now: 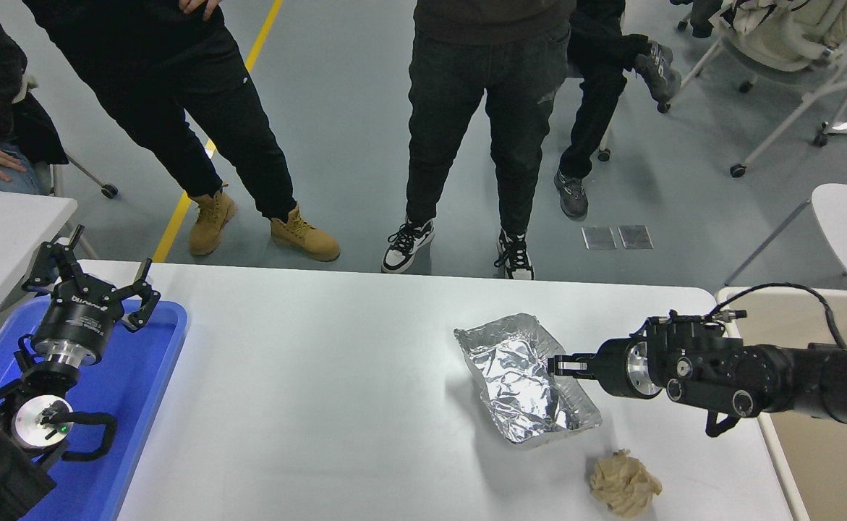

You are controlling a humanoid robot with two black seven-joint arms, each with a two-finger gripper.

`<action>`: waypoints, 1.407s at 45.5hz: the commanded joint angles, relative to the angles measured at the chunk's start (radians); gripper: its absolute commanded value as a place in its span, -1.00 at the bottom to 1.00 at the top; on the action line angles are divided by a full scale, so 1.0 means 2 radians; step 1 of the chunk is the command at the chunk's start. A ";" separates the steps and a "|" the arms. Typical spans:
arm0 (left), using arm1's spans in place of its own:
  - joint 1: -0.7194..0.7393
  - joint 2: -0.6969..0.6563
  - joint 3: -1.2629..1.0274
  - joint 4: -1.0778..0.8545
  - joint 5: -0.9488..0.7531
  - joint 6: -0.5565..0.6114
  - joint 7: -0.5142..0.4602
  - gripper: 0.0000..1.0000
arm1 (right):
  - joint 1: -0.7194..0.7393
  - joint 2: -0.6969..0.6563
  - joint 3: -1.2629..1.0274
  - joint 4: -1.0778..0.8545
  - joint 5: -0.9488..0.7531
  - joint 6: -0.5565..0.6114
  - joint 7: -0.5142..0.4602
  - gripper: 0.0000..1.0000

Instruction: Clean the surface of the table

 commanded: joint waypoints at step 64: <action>0.000 0.000 0.000 0.000 0.000 0.000 0.000 1.00 | 0.217 -0.258 0.083 0.033 0.004 0.257 0.000 -1.00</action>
